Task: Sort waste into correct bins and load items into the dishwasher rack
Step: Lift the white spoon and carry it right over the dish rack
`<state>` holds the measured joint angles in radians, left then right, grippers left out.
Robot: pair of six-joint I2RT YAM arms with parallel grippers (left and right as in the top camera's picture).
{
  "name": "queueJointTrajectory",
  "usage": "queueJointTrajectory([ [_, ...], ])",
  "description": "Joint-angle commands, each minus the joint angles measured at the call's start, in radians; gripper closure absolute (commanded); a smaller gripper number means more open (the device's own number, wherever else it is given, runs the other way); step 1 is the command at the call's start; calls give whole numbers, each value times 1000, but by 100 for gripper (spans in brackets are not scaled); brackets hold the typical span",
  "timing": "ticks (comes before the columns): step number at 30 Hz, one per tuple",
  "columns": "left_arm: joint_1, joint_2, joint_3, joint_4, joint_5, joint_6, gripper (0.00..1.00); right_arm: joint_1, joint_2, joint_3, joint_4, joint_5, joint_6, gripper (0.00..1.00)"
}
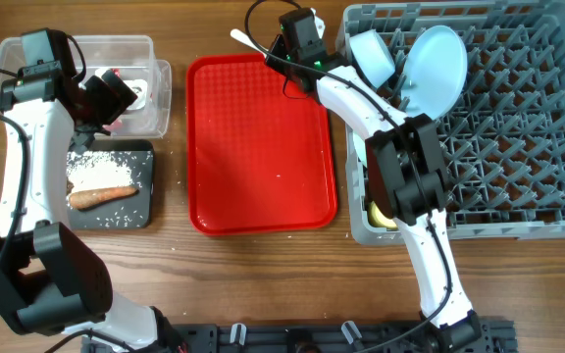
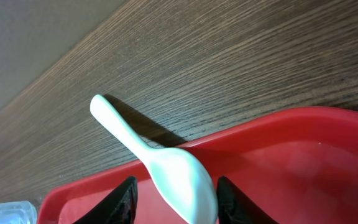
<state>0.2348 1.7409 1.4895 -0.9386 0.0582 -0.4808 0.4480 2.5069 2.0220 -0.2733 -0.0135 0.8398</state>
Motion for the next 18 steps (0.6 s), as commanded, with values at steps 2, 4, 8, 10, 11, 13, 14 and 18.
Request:
queueJointTrajectory([
  [2, -2, -7, -3, 2, 1, 1, 0, -4, 71, -1, 10, 16, 1, 61],
  [4, -2, -7, -3, 2, 1, 1, 0, -4, 76, -1, 12, 16, 2, 64],
  [8, -2, -7, -3, 2, 1, 2, 0, -4, 76, -1, 20, 17, 1, 75],
  [10, -2, -7, -3, 2, 1, 1, 0, -5, 76, -1, 20, 17, 0, 80],
  [11, -2, -7, -3, 2, 1, 1, 0, -4, 76, -1, 20, 18, -1, 83],
  [13, -2, -7, -3, 2, 1, 1, 0, -4, 76, -1, 20, 18, -2, 90],
  [14, -2, -7, -3, 2, 1, 1, 0, -4, 76, -1, 19, 17, -3, 94],
  [18, -2, -7, -3, 2, 1, 2, 0, -4, 76, -1, 18, 12, -8, 96],
])
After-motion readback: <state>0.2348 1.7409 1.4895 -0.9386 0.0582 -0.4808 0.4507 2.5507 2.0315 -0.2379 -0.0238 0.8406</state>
